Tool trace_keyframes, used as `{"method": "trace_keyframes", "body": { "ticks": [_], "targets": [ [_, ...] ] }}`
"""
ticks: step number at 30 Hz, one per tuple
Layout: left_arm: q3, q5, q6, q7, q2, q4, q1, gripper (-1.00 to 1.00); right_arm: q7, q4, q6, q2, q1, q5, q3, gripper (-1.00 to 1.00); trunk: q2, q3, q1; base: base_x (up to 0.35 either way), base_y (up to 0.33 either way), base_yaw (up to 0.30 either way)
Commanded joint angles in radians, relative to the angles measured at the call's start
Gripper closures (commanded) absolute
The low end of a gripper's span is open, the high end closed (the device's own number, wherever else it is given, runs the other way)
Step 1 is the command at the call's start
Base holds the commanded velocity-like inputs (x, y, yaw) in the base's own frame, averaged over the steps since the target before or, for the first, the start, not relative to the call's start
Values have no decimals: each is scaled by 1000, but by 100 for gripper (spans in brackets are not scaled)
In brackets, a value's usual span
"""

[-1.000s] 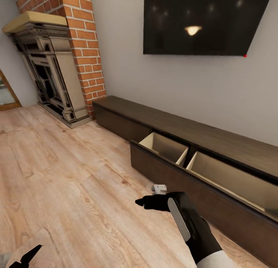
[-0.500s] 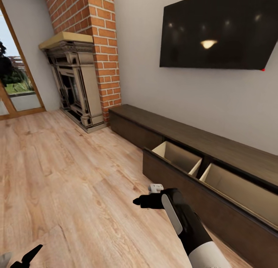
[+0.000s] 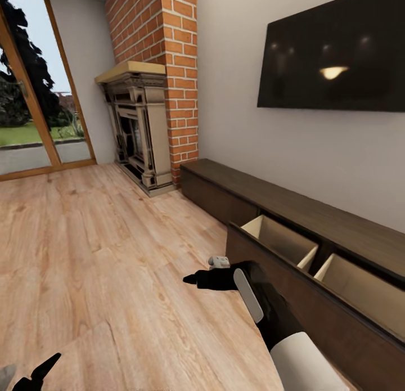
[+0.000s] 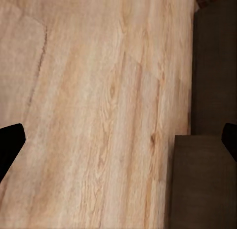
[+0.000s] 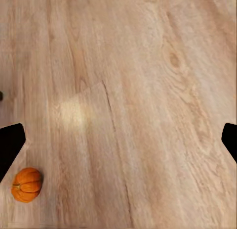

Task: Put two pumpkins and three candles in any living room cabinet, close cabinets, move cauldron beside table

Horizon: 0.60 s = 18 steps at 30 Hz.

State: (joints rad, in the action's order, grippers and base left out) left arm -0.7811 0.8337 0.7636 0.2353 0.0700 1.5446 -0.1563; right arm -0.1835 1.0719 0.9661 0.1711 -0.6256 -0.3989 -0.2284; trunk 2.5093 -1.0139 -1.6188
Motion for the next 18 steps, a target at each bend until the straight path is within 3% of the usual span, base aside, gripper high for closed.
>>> {"method": "trace_keyframes", "body": {
  "ticks": [1, 8, 10, 13, 18],
  "targets": [
    [-15, 2, 7, 5, 0, 3, -1, -100, -20, -13, 2, 1, -8, 1, 1, -100, 0, 0, 0, 0, 0, 279],
    [-75, 7, 14, 78, -6, 20, -9, -100, -116, -130, -39, 2, -54, -61, 0, -100, 0, 1, 0, 0, 0, 276],
    [-91, 6, 16, 197, -12, 30, -37, -100, -191, -270, -104, 2, -95, -76, 1, -100, 1, -3, 0, 0, 0, 256],
    [-95, 4, 18, 256, -20, 32, -49, -100, -232, -346, -130, 2, -112, -80, 1, -100, 1, -15, -2, 0, 0, 232],
    [-99, 1, 27, 303, -30, 33, -59, -100, -272, -418, -163, 3, -125, -82, 1, -100, 2, -34, -4, 0, 0, 245]
  ]
}}
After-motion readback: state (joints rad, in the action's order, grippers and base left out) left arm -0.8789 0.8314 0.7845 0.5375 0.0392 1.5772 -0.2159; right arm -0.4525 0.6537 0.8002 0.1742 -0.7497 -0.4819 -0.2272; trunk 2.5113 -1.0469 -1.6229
